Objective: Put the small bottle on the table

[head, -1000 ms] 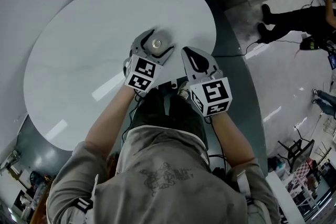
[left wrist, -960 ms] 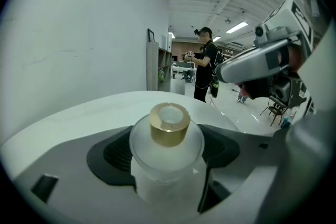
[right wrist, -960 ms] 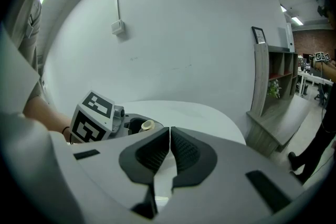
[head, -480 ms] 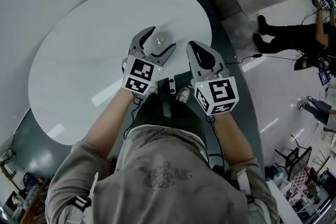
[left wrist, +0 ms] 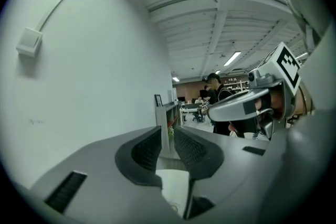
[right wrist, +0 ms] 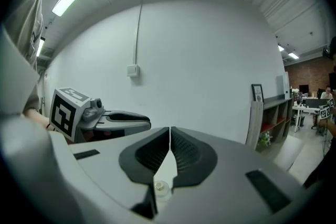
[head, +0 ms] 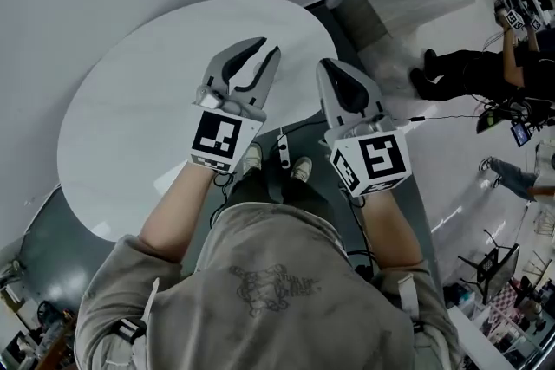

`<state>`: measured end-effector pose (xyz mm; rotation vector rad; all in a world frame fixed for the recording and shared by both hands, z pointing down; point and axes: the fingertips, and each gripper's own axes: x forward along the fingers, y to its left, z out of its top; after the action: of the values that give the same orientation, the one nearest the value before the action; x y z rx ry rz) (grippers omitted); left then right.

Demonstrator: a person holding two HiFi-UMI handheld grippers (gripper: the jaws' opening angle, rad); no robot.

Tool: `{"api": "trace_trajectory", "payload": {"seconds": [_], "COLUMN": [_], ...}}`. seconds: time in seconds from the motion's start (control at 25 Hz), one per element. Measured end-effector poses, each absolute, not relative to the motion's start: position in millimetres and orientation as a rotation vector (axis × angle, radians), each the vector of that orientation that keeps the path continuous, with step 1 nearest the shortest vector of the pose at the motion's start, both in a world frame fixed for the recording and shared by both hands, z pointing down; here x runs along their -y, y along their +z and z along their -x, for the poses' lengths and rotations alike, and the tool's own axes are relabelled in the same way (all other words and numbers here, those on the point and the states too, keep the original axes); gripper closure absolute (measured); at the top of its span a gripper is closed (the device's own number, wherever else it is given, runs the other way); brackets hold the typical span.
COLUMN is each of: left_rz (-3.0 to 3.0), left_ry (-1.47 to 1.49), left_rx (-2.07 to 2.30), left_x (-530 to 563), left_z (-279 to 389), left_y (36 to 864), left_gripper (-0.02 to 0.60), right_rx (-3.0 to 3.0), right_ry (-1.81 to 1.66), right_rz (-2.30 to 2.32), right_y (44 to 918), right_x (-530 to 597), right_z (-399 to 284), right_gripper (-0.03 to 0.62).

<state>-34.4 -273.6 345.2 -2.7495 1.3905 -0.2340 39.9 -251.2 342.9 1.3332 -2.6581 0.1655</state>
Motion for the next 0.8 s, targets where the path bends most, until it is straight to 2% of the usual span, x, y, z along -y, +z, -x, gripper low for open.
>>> {"api": "trace_trajectory", "payload": {"seconds": [0.32,0.56,0.8], "left_rz": [2.701,2.687,2.616], "left_ry": [-0.044,0.048,0.040], "left_rx": [-1.362,-1.315,-1.322], "left_x": [256,234,209], "left_z": [38,37,44], "left_y": [271,241,223], "left_gripper": [0.548,0.555,0.557], "right_rx": [2.762,2.710,2.796], "right_ry": [0.002,-0.257,-0.252], "right_rz": [-1.398,-1.453,-1.431], "right_y": [251,208,191], "right_x": [225,198,179], "right_z": [-48,-58,-63], "right_gripper": [0.563,0.563,0.563]}}
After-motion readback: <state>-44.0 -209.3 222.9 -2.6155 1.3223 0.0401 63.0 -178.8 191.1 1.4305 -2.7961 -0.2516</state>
